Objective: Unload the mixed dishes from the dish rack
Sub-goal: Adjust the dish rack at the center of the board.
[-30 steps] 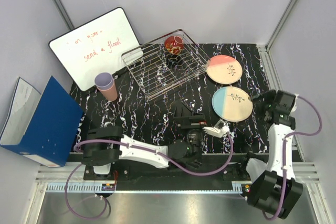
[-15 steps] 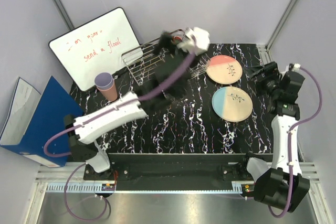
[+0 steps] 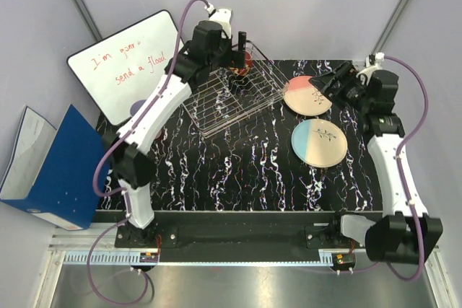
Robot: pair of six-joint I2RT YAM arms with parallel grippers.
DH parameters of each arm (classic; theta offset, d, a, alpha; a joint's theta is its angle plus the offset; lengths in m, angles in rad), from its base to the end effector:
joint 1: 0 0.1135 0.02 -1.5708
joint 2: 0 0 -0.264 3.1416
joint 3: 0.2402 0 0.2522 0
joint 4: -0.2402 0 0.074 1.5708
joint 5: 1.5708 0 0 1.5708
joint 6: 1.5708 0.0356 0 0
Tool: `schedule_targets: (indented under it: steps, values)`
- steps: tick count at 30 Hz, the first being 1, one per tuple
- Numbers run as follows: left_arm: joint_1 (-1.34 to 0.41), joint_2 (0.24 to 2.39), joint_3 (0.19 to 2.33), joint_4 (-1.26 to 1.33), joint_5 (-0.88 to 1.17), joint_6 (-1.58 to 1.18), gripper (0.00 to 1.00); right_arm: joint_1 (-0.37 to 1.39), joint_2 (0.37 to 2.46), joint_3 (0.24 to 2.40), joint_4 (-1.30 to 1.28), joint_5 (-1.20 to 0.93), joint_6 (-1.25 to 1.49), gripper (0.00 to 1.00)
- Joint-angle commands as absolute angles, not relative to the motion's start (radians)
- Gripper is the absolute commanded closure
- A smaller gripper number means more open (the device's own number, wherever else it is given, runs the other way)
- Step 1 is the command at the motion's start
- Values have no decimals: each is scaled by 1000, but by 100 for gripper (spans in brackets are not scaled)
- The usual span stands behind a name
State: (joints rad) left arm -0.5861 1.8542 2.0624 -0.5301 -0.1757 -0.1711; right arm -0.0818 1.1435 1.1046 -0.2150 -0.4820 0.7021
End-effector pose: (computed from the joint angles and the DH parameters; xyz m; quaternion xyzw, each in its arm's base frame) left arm 0.3571 -0.2296 0.4418 0.1163 0.8014 -0.1491 0.5675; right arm 0.2603 -0.0048 0.3777 0.1584 0.7656 0.3611 0.5082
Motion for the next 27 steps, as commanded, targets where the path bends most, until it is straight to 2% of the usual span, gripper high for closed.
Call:
schedule_targets:
  steps: [1,7,12,17,22,27]
  values:
    - [-546,1959,2108,-569,-41,-316,1,-37,1241,1189,-221,-396,623,18]
    - [-517,2036,2092,-578,-118,-397,1,41,1437,1314,-190,-324,592,19]
    - [-486,2086,2109,-526,-103,-465,1,52,1659,1572,-219,-253,558,19]
    - [-421,2193,2215,-442,19,-601,1,54,1822,1741,-233,-239,572,19]
    - [-373,2243,2159,-322,118,-722,1,54,1913,1804,-215,-221,546,19]
    - [-373,2223,2080,-215,167,-776,1,55,2089,1977,-299,-221,489,20]
